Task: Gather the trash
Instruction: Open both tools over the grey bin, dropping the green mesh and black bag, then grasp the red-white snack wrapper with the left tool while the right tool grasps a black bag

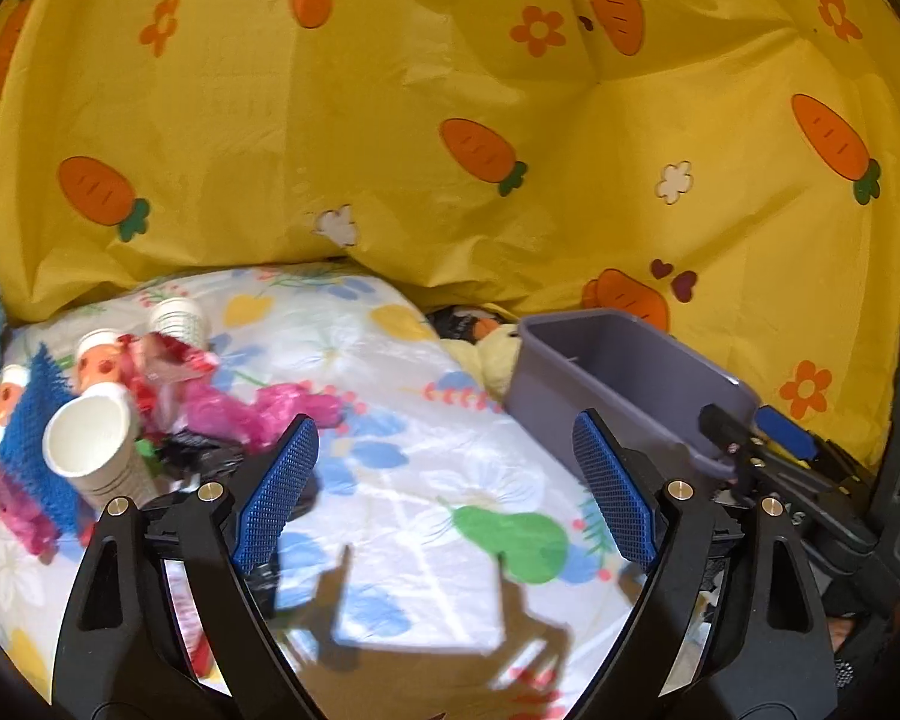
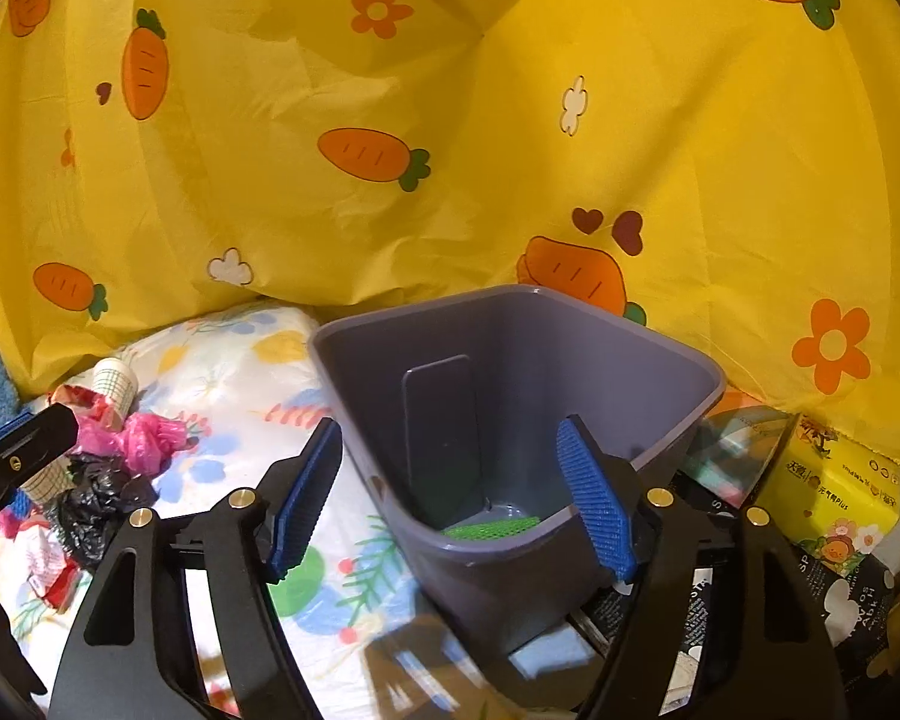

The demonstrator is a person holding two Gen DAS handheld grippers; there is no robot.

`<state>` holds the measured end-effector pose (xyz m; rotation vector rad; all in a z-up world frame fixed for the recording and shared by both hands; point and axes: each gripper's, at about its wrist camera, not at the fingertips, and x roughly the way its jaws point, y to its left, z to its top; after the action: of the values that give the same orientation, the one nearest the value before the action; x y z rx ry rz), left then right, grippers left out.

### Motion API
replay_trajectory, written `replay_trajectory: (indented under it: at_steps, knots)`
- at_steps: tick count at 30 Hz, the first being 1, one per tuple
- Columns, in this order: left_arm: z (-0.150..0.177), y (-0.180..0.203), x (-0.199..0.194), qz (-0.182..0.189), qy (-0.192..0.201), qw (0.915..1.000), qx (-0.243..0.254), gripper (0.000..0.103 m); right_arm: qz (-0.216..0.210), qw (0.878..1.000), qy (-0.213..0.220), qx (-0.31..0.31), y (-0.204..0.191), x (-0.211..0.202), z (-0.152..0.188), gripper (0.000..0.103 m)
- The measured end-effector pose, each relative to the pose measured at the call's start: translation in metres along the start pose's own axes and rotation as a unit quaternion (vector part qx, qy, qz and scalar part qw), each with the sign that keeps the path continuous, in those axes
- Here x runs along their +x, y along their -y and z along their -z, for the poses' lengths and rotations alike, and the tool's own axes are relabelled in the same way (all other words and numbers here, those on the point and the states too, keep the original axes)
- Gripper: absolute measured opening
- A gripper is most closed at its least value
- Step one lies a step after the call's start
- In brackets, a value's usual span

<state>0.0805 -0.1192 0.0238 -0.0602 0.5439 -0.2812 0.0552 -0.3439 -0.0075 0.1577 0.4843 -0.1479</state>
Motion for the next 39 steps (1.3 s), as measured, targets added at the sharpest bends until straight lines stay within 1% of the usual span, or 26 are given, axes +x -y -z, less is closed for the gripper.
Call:
replay_trajectory:
  at_steps: [4,7,10,14,17,20,23,25,28,30,31,32,34,36,39]
  knots:
    - [0.020,-0.048,-0.025,-0.061,0.003,0.9979,-0.024,0.085,-0.044,0.999,-0.005,-0.013,-0.029,-0.011,0.013,0.076]
    - [0.036,-0.082,-0.041,-0.107,0.004,0.9936,-0.039,0.085,-0.078,0.996,-0.007,-0.031,-0.057,-0.017,0.021,0.078]
    - [0.048,-0.110,-0.051,-0.128,-0.004,0.9901,-0.056,0.085,-0.108,0.993,-0.001,-0.051,-0.086,-0.021,0.029,0.082]
    - [0.060,-0.134,-0.054,-0.146,-0.021,0.9864,-0.071,0.085,-0.129,0.988,0.000,-0.080,-0.120,-0.023,0.041,0.085]
    - [0.066,-0.142,-0.050,-0.135,-0.036,0.9870,-0.079,0.085,-0.139,0.986,-0.007,-0.094,-0.138,-0.023,0.048,0.085]
    - [0.069,-0.144,-0.036,-0.131,-0.057,0.9864,-0.082,0.085,-0.146,0.984,-0.016,-0.104,-0.150,-0.019,0.053,0.085]
    - [0.072,-0.148,-0.023,-0.113,-0.078,0.9861,-0.094,0.085,-0.147,0.982,-0.020,-0.121,-0.160,-0.018,0.057,0.085]
    - [0.073,-0.148,-0.015,-0.109,-0.093,0.9850,-0.097,0.084,-0.148,0.980,-0.022,-0.131,-0.166,-0.017,0.059,0.085]
    - [0.074,-0.151,-0.008,-0.090,-0.105,0.9844,-0.110,0.074,-0.148,0.978,-0.029,-0.143,-0.175,-0.014,0.061,0.085]
    - [0.074,-0.153,-0.006,-0.079,-0.110,0.9839,-0.116,0.063,-0.152,0.977,-0.034,-0.149,-0.181,-0.011,0.061,0.085]
    - [0.075,-0.153,-0.005,-0.074,-0.111,0.9840,-0.118,0.059,-0.153,0.976,-0.036,-0.152,-0.184,-0.010,0.061,0.085]
    - [0.076,-0.153,-0.005,-0.068,-0.113,0.9843,-0.117,0.052,-0.154,0.975,-0.039,-0.154,-0.187,-0.008,0.061,0.085]
    - [0.078,-0.152,-0.006,-0.066,-0.114,0.9846,-0.115,0.050,-0.159,0.973,-0.047,-0.158,-0.193,-0.005,0.062,0.085]
    - [0.078,-0.155,-0.008,-0.060,-0.112,0.9850,-0.116,0.039,-0.163,0.972,-0.052,-0.161,-0.200,-0.003,0.063,0.085]
    - [0.079,-0.160,-0.013,-0.056,-0.108,0.9856,-0.118,0.033,-0.172,0.970,-0.057,-0.164,-0.209,0.000,0.064,0.085]
